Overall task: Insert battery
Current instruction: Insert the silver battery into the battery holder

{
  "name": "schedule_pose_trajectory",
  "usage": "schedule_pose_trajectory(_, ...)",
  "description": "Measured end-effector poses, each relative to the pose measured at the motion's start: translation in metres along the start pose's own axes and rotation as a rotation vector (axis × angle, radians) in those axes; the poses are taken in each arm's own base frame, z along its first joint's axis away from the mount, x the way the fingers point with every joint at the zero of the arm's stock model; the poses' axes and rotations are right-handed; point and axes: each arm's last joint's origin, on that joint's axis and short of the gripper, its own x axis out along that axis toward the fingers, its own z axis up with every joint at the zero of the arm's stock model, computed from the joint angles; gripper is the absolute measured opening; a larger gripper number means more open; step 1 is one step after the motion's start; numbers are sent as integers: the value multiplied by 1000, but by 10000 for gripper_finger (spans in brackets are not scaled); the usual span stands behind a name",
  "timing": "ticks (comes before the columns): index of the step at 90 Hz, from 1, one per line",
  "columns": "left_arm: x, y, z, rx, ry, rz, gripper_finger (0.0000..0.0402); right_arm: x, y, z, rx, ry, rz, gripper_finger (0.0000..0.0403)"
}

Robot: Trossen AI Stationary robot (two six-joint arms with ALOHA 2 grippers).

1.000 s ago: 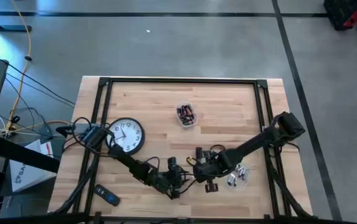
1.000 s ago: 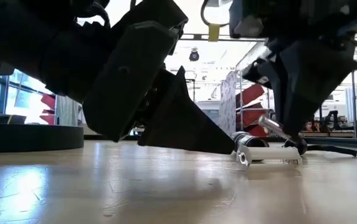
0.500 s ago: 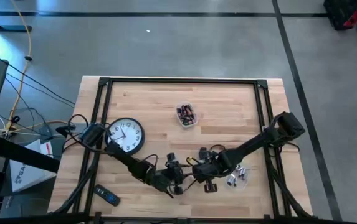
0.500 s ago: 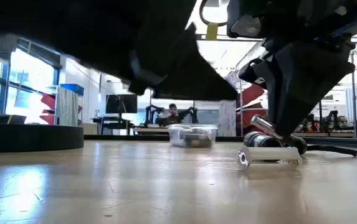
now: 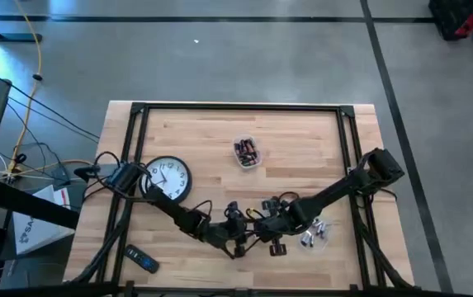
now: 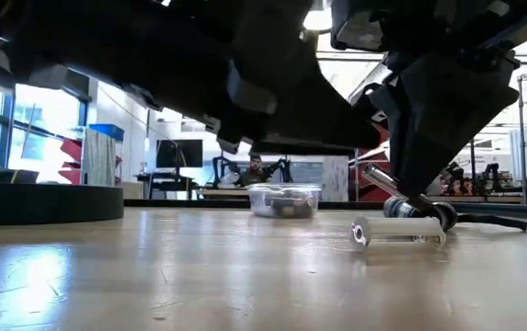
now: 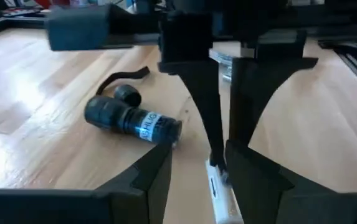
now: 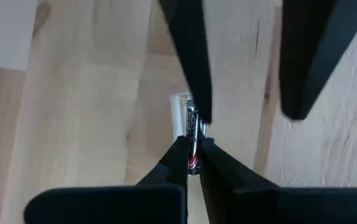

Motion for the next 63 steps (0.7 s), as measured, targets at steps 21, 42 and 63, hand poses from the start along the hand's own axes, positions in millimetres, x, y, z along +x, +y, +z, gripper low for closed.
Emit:
schedule_pose_trajectory(21, 3, -1, -1, 15, -4, 14, 133, 0, 0, -3, 6, 37, 7, 0)
schedule_pose_trajectory(42, 5, 3, -1, 9, 0, 35, 133, 0, -1, -3, 5, 34, 7, 0)
schedule_pose_trajectory(63, 6, 5, -1, -12, 1, 32, 133, 0, -1, -3, 2, 34, 7, 0)
